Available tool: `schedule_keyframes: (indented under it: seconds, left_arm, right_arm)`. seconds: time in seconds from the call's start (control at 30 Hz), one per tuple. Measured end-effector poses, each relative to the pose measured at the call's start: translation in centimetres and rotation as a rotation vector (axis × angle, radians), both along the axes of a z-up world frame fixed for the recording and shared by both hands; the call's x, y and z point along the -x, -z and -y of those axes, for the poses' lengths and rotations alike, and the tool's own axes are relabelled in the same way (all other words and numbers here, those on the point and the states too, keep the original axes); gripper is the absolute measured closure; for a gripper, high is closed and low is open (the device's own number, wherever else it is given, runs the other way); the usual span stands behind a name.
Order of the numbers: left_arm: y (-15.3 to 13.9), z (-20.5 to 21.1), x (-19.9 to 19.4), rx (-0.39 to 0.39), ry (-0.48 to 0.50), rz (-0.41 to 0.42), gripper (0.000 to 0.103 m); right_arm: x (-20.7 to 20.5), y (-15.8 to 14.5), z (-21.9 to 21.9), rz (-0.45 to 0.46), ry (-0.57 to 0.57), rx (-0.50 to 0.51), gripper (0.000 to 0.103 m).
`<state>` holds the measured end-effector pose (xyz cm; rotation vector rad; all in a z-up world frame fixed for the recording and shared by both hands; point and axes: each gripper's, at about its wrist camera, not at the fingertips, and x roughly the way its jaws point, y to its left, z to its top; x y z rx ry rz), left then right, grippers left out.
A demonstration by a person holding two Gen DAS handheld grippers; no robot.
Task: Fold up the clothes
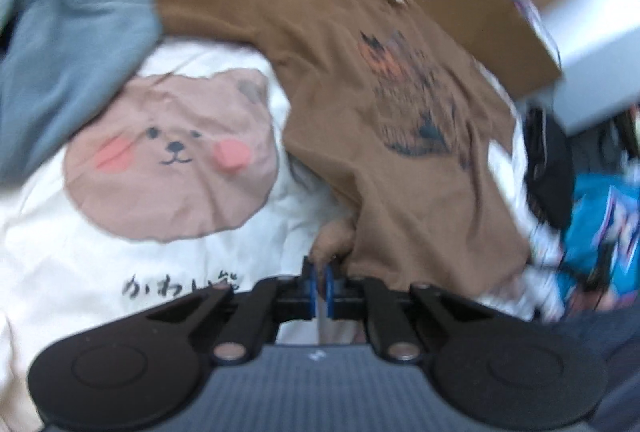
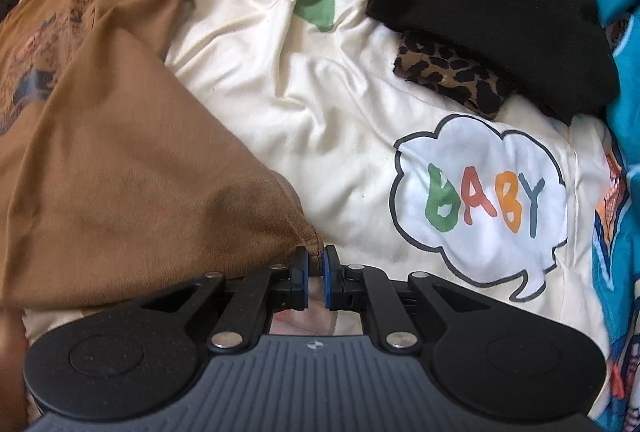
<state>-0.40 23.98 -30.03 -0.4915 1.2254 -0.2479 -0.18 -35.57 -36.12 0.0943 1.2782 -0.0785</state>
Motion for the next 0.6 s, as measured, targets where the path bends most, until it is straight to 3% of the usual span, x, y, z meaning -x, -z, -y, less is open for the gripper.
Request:
schedule_keyframes:
  seconds: [0.13,0.23,0.4,0.6]
  left_arm:
    - [-0.1,-3.2,2.0,0.162,-0.255,-0.04,0.099]
    - [0.0,-5.0,3.3,0.269,-0.392,-0.064,0.099]
    - [-1.5,-5.4,3.7,0.376,-0.488,-0.047,0.099]
    - [-4.8,-5.1,2.8,0.369,-0.474,0.017,0.103]
  right_arm:
    - [0.9,-0.2,0.2,0.01,0.039,-0.042,0.098]
    - [1.3,-0.1,0.1,0.011,0.05,-0.073,0.098]
    - [1.6,-0.2,0.9,0.03,0.127,-0.144,0.098]
    - [1.7,-3.5,1.6,0.107,0.174,-0.182,0.098]
